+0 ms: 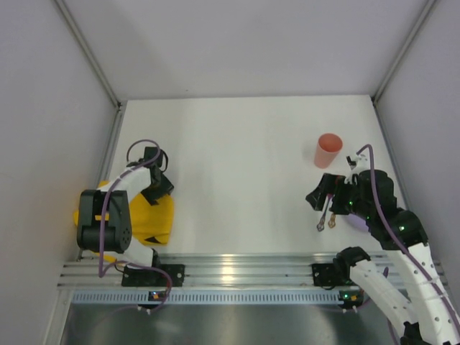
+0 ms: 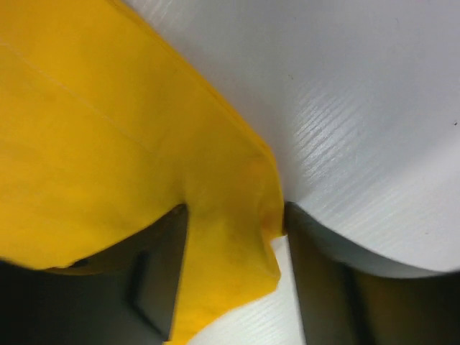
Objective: Set the dinner table for one person
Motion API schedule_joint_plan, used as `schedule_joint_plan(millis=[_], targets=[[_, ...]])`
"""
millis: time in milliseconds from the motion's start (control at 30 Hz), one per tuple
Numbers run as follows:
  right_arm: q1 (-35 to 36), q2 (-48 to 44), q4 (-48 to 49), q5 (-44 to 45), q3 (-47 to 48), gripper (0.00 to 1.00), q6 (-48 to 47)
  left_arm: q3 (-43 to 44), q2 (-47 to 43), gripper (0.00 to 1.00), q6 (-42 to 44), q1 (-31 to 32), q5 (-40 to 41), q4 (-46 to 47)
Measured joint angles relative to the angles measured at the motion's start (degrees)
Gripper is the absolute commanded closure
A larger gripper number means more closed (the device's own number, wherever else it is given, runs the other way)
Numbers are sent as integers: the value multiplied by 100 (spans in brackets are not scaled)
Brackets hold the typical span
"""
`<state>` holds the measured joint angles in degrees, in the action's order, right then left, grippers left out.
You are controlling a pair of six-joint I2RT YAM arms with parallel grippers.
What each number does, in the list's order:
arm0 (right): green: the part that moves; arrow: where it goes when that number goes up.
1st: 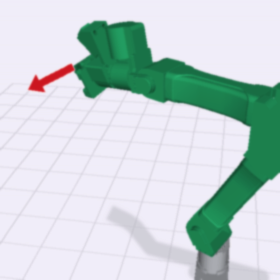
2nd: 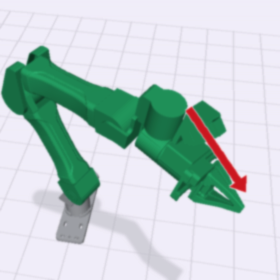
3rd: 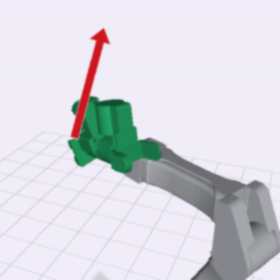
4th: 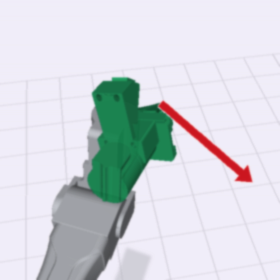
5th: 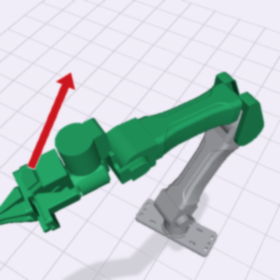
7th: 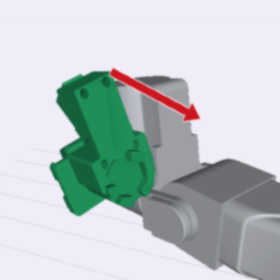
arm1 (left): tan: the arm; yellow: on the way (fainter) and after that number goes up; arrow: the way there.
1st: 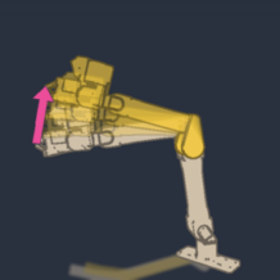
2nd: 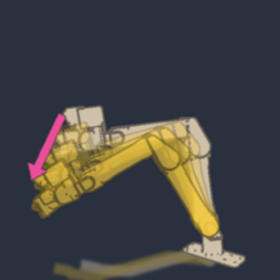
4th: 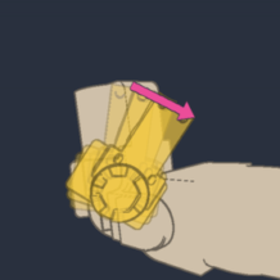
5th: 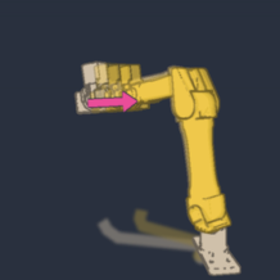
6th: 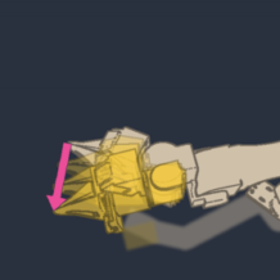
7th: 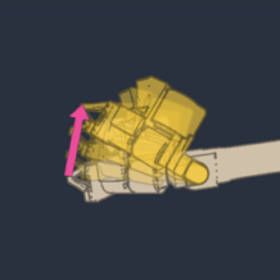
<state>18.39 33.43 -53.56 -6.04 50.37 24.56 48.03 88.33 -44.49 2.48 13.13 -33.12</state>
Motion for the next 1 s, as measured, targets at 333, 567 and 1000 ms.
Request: schedule_joint_plan(millis=[333,567,1000], targets=[[24,101,-2,24,0,0,0,304,319,100,22,507,199,111],[26,199,-13,37,2,0,4,2280,1906,100,514,2229,275,-210],[31,306,-243,271,568,0,2,4994,3530,1,1738,5010,-662,-378]])
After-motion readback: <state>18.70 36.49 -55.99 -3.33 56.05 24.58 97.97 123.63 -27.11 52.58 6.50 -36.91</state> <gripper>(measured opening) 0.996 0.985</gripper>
